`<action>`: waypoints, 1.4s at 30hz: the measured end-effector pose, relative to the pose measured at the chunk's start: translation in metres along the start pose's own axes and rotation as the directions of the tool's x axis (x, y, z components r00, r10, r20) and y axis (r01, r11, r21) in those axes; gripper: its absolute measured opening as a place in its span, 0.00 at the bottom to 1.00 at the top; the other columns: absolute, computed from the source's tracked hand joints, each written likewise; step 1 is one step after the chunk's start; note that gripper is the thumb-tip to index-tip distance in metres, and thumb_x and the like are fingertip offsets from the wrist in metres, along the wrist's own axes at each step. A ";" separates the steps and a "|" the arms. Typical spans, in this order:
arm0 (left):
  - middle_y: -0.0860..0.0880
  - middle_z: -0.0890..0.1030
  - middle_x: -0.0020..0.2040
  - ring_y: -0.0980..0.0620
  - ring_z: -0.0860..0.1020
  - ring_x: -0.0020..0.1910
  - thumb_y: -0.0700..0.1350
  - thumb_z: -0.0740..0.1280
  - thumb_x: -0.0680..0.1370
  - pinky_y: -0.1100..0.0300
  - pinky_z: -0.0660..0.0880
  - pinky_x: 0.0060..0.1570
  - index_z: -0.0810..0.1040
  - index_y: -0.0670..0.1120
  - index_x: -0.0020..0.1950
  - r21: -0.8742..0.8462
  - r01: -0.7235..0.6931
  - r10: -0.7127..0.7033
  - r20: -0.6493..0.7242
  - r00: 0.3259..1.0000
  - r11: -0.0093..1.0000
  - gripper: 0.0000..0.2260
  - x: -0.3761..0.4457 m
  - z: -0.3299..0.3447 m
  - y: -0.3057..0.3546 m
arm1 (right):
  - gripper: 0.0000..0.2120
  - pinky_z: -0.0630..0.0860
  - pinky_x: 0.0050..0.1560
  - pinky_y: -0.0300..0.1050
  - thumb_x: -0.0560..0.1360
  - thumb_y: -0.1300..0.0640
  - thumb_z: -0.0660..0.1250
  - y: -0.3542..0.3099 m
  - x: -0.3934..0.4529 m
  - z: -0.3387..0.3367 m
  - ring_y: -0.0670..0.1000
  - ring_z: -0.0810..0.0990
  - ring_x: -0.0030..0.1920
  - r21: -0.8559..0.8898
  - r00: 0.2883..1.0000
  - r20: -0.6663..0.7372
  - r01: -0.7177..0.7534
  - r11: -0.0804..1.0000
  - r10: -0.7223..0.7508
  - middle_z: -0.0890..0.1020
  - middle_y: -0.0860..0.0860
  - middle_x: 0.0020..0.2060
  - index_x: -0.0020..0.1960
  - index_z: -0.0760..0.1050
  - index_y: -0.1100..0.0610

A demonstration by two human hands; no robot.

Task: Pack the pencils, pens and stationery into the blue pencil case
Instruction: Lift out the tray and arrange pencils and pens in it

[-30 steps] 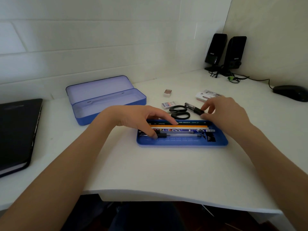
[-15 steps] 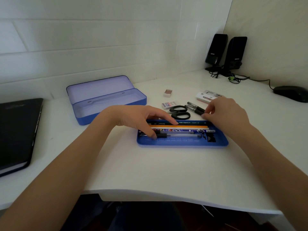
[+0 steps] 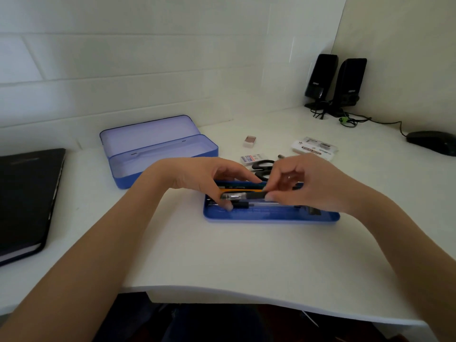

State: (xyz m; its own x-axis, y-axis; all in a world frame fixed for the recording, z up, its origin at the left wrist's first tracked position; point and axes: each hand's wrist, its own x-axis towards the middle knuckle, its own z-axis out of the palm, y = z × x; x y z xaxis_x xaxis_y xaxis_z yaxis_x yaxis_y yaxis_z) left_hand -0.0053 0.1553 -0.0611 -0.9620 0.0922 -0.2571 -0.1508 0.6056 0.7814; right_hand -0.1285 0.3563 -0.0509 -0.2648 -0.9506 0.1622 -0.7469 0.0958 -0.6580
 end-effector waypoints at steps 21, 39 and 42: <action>0.56 0.78 0.61 0.59 0.76 0.60 0.37 0.74 0.70 0.65 0.73 0.58 0.73 0.54 0.64 0.029 0.020 -0.021 0.046 0.999 0.999 0.26 -0.001 0.000 0.000 | 0.08 0.66 0.32 0.33 0.66 0.55 0.76 -0.003 0.009 0.037 0.41 0.70 0.31 -0.113 0.999 0.016 0.044 0.993 -0.042 0.71 0.45 0.29 0.41 0.79 0.53; 0.62 0.72 0.66 0.64 0.73 0.62 0.39 0.73 0.71 0.67 0.70 0.62 0.72 0.58 0.66 0.076 0.021 -0.025 0.046 0.999 0.997 0.27 -0.002 -0.002 -0.001 | 0.09 0.73 0.44 0.46 0.74 0.51 0.67 0.058 0.012 -0.017 0.52 0.77 0.48 -0.351 0.777 -0.498 -0.587 0.730 0.385 0.81 0.51 0.48 0.51 0.81 0.52; 0.61 0.71 0.67 0.63 0.72 0.63 0.40 0.73 0.71 0.65 0.70 0.64 0.72 0.59 0.66 0.072 0.021 -0.025 0.046 0.999 0.997 0.27 -0.002 -0.002 -0.002 | 0.07 0.72 0.39 0.45 0.74 0.51 0.66 0.059 0.014 -0.012 0.53 0.78 0.45 -0.381 0.760 -0.508 -0.620 0.686 0.406 0.81 0.52 0.49 0.49 0.82 0.50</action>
State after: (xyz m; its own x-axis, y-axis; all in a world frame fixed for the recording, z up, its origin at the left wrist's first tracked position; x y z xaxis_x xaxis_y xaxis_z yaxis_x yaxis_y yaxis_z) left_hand -0.0037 0.1524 -0.0605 -0.9465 0.1134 -0.3020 -0.1543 0.6631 0.7325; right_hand -0.1835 0.3525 -0.0784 -0.8139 -0.5335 0.2299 -0.5801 0.7679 -0.2716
